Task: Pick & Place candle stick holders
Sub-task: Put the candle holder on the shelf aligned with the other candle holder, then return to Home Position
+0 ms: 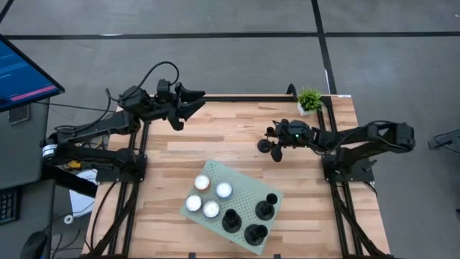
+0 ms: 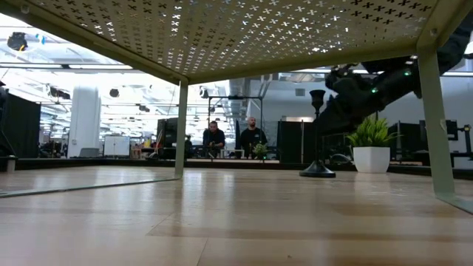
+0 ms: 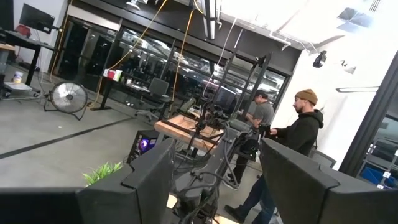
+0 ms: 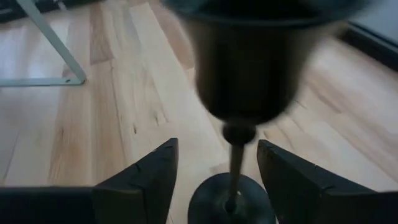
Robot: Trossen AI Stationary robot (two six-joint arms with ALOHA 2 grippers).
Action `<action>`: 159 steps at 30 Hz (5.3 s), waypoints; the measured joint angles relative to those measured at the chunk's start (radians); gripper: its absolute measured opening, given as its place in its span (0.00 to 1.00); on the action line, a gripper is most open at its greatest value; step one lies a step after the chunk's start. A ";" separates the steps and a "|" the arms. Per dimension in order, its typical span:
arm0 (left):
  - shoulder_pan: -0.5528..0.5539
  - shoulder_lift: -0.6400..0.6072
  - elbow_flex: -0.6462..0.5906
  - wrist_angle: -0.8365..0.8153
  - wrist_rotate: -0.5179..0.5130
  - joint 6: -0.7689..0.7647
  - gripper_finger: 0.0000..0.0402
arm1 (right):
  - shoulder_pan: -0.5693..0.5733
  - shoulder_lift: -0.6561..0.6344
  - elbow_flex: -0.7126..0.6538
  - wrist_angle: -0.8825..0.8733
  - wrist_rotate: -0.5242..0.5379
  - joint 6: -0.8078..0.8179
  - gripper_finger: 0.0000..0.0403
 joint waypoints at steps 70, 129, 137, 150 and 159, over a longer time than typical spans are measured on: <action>0.000 -0.002 0.000 0.000 0.054 -0.008 0.58 | 0.615 0.215 0.896 -0.696 -0.173 -0.310 0.00; 0.000 -0.002 0.000 0.000 0.053 0.003 0.58 | 0.595 0.112 0.895 -0.836 -0.125 -0.241 0.56; 0.000 -0.002 0.000 0.000 0.053 0.003 0.58 | 0.596 -0.010 0.895 -1.026 -0.071 -0.155 0.52; 0.133 -0.116 -0.001 -0.010 0.207 -0.179 0.51 | 0.577 -0.456 0.896 -1.179 0.216 -0.139 0.42; 0.323 -0.211 -0.001 -0.199 0.396 -0.125 0.24 | 0.521 -0.805 0.740 -1.179 0.346 -0.136 0.33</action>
